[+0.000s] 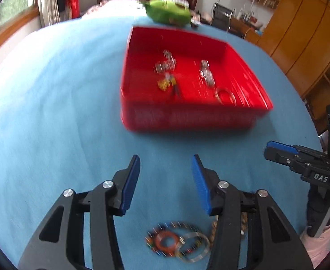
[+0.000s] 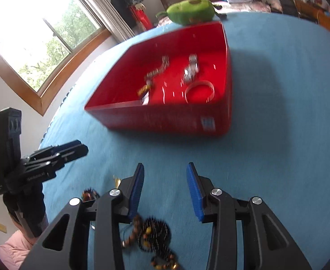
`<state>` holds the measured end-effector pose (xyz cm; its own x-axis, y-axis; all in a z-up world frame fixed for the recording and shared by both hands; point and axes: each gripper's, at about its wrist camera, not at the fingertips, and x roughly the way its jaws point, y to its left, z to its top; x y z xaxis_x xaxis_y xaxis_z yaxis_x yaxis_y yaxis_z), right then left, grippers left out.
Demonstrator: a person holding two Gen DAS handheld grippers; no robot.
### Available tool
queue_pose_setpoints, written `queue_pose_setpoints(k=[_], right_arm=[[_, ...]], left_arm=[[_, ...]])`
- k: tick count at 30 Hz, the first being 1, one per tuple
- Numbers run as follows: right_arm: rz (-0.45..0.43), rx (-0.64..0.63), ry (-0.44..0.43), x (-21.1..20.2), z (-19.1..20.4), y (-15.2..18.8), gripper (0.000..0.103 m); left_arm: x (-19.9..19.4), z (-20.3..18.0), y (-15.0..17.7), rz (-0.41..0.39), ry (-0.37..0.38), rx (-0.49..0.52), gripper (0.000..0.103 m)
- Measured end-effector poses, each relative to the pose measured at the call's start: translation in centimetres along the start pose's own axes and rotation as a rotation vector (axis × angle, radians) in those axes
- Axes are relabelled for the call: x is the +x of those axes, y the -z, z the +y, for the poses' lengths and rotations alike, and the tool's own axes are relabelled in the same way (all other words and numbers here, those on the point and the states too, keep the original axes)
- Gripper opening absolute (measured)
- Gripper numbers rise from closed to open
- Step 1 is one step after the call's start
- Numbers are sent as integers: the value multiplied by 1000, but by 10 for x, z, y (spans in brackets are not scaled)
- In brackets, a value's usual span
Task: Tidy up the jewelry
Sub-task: 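Withdraw both tools from the tray back to the jewelry pile, then close the right tool on the gold pendant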
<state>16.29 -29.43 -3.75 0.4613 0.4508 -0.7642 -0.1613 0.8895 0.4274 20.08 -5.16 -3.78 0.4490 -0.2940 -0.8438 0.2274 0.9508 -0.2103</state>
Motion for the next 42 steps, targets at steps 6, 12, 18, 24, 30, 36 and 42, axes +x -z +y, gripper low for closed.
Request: queue_pose_setpoints(k=[6,12,18,24,30,36,42], right_arm=[[40,-27,-23,10,15,21,39],[81,-77,-43,26,39,27,38],[102,-123,-37,41,58,26,38],[118,-183,29,58,73,23,39],[127,-249,55,69,89,23,40],[99,-321,132,68,94,30,20],[85,-245,97,55,75,34,15]], left_arm=[[3,-5,24,21,-16,-21,49],[-5,16,41,42,-39,-51,49],[-16,36,49,25,-53,-69,48],[-13,45,47,18,-37,-84,54],[-5,47,46,29,-16,-99,57],[-14,37,50,22,1,-68,59],[-29,22,69,49,36,-49,59]])
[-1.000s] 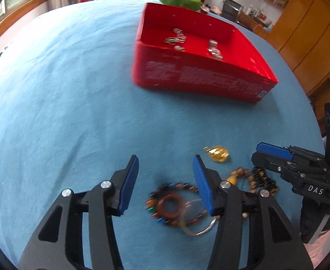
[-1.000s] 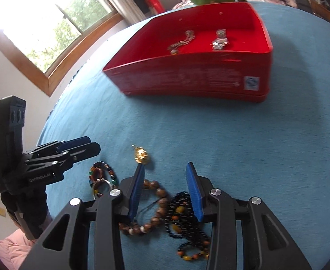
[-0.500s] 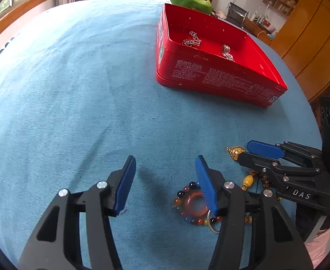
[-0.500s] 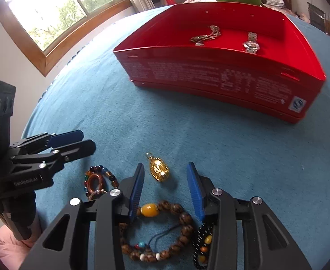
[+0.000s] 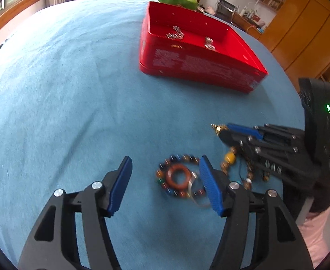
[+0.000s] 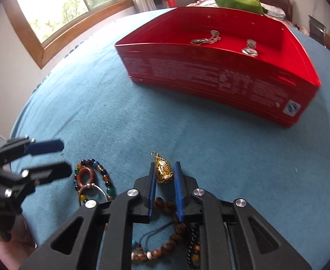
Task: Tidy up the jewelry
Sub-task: 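Close the right tool on the gold pendant, then grasp the silver ring with the left tool while the right tool holds the gold pendant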
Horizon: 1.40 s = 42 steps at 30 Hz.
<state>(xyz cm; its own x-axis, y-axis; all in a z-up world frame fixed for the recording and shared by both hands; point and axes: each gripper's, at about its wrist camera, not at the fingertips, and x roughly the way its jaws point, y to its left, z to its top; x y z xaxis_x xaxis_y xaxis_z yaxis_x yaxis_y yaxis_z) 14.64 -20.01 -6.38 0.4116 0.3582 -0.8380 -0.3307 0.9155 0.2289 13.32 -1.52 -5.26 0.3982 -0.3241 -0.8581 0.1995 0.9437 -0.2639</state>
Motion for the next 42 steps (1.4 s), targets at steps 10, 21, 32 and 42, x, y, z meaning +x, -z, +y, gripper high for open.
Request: queue_pose_setpoints(k=[10,21,32,42], right_arm=[[-47,108,-30,-20,-32,13,12],[-40,111,-63,-17,-32,12,12],[-26,124,-77,-14,-36,9,12],[-54,133,-78,-21,-41,9,15]], left_arm=[[17,-20,15,111,87,-1,35],[27,-28,12,119,75,-4,26],[33,-36,12,129,75,14,11],[26,-33,6,58,82,-5,0]])
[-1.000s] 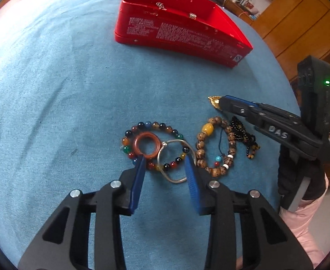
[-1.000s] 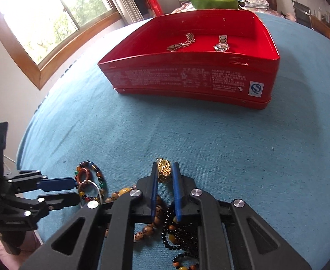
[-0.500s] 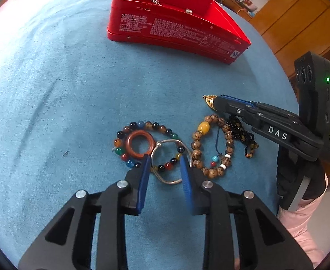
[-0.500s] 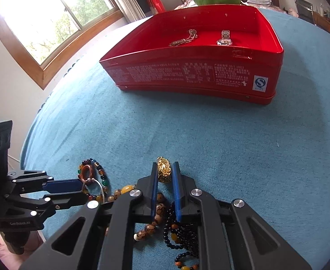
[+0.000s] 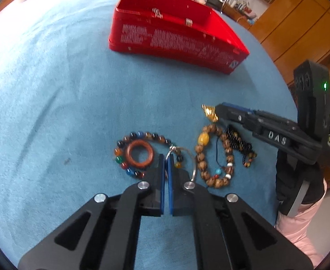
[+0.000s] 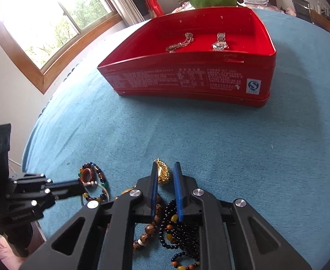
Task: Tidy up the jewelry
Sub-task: 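Grasp the silver ring with the left tool while the right tool holds the gold pendant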
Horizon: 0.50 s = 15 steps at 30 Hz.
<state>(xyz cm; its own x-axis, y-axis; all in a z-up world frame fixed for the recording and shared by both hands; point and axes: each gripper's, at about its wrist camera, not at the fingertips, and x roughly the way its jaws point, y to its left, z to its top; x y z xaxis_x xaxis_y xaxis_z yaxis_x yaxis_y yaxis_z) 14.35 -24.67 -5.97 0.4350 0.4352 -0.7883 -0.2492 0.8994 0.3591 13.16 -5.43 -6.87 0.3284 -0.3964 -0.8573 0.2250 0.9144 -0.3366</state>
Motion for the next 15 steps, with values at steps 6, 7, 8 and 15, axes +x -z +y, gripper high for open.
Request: queue_pose_setpoints(k=[6,7,8,15], right_arm=[[0,-1,-4,0,1,1,15],[-1,0,-3,0,1,1,15],[-2,-1,-3,0,1,2,15],[5,1,-6,1,-1,1,15]], left_arm=[[-1,8,-30,-59,-26,-28,0],[1,12,-39,-68,-36,-43,0],[2,15,-44,-74,-43,-51,0],[22,42,-67,-44,-21,-81,8]])
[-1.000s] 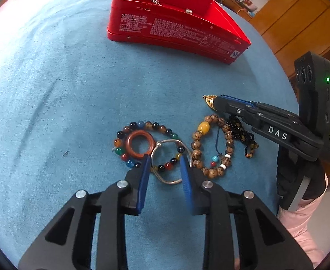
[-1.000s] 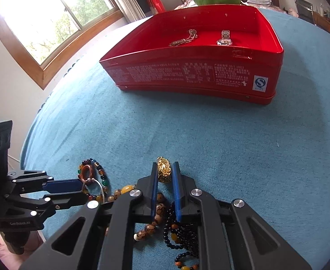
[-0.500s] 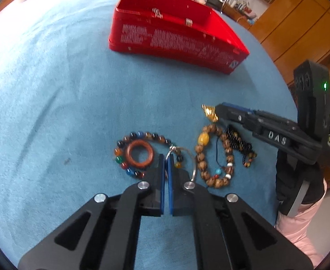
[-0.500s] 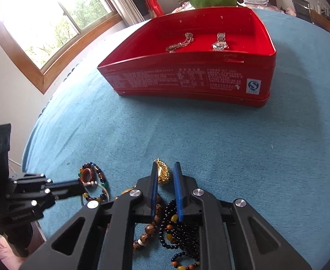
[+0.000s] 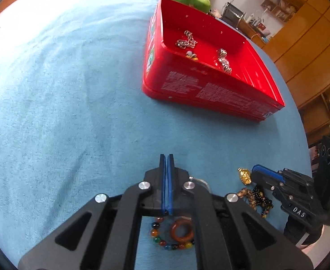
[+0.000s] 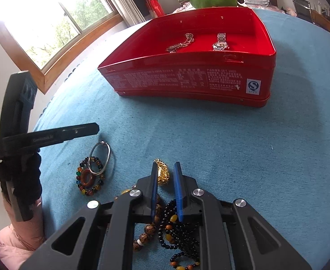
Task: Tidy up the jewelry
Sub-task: 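Grasp the silver ring with the left tool while the right tool holds the gold pendant, then lift the silver ring with the left tool while the right tool lifts the pendant toward the tray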
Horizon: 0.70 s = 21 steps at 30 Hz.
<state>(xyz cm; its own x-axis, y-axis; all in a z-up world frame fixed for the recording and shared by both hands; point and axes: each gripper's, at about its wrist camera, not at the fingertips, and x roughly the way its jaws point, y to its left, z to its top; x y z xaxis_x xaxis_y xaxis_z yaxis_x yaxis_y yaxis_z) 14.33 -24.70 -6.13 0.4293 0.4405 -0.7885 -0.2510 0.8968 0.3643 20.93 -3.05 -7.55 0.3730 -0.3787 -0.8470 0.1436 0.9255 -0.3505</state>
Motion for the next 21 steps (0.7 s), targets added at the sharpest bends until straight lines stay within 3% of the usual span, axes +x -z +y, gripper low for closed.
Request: queue_pose_setpoints(k=[3,10,12,14,21], right_arm=[[5,2,0,2,-1,-1,15],[6,8,-3,4,-1,-2,15],[8,10,-7,4,-2,-2,15],[9,10,-10,4,-2,-2,15],[7,18,-13,4,-6,-2,15]], left_arm=[[-1,-5,7,5,25,48,29],[10,-21,12,16,-44,154,29],[11,-24,13,11,-61,181,24],[12,-26,15,23,-45,196,14],[11,-16,19,63,19,183,13]])
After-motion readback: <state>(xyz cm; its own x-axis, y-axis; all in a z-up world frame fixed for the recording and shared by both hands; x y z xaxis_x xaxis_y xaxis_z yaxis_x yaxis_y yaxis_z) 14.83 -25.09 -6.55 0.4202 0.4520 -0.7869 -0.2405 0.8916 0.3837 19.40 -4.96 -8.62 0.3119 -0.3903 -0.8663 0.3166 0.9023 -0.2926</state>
